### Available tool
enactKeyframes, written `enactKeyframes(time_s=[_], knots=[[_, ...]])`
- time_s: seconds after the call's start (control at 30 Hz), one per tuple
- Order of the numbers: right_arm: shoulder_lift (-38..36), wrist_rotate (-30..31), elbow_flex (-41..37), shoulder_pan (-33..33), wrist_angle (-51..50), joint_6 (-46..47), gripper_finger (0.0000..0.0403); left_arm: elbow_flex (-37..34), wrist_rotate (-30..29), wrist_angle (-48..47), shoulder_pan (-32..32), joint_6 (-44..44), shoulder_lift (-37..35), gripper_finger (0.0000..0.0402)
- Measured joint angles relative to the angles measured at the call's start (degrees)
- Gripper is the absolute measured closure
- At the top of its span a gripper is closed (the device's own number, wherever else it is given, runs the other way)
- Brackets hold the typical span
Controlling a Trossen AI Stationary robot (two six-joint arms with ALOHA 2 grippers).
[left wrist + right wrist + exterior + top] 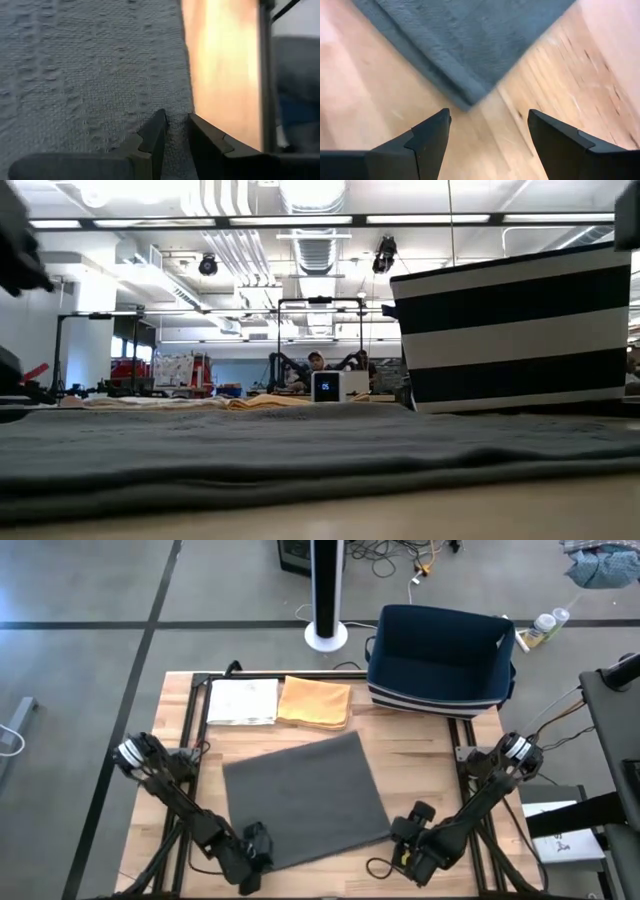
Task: Fold towel
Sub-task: Fold the black towel
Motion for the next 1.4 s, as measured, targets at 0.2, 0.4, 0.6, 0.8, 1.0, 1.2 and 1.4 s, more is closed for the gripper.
enactKeyframes(time_s=[0.2, 0.4, 0.6, 0.8, 1.0, 1.2, 1.4], knots=[[1.05, 5.68, -0.96, 2.27, 7.16, 0.61, 0.0159, -0.72, -13.84, -3.27, -0.66, 1.96, -8.00, 0.0325], [3.84, 8.57, -1.69, 2.53, 8.44, 0.06, 0.0180, -1.24, -32.08, 10.52, -0.03, 13.03, -7.48, 0.0325], [4.68, 6.87, -2.00, 0.07, 9.12, -1.83, 0.0200, -1.21, -31.55, 24.55, 5.06, 21.85, -2.15, 0.0325], [3.83, -1.31, -1.94, -3.28, 13.49, -11.62, 0.0209, -1.20, -27.76, 28.04, 9.22, 23.16, 2.19, 0.0325], [2.25, -8.76, -1.22, -6.58, 13.96, -19.51, 0.0208, -0.47, -26.70, 28.22, 11.01, 23.15, 4.36, 0.0325], [-0.47, -10.28, 0.52, -8.71, 14.60, -24.62, 0.0206, -0.30, -26.70, 28.71, 11.23, 23.15, 4.54, 0.0325], [-0.74, -8.78, 1.47, -10.78, 15.23, -27.76, 0.0211, -0.25, -22.67, 34.80, 11.78, 26.94, 4.90, 0.0325]])
